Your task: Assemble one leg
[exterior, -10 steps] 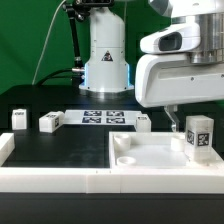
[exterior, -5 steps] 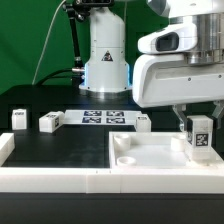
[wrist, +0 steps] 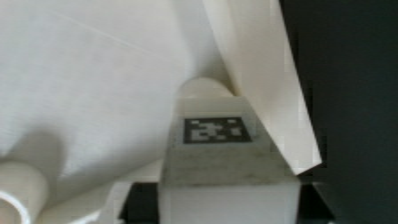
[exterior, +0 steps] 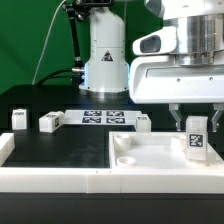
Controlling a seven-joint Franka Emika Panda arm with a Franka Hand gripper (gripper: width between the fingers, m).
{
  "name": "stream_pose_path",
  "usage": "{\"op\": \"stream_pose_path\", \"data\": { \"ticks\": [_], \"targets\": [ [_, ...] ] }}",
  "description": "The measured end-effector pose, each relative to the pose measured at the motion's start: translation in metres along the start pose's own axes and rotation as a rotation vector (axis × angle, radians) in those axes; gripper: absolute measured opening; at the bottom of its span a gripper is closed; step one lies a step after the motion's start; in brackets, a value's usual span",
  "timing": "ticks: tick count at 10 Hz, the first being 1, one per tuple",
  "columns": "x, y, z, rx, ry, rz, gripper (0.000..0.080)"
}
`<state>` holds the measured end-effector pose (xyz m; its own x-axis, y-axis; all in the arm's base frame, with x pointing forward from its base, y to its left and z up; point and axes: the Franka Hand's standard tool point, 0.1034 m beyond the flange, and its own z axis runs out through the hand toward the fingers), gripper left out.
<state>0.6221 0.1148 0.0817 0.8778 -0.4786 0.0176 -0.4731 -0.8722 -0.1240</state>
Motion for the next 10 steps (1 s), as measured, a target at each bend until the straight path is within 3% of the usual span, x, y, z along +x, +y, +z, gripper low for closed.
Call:
{"op": "stream_pose_path", "data": {
  "ticks": [7,10],
  "targets": [
    [-0.0046,-0.0033,0.0018,0.019,-0.029,0.692,0.0294],
    [-0.0047,-0.0041,0.0018,0.019,-0.032,0.780,0.0294]
  ]
}}
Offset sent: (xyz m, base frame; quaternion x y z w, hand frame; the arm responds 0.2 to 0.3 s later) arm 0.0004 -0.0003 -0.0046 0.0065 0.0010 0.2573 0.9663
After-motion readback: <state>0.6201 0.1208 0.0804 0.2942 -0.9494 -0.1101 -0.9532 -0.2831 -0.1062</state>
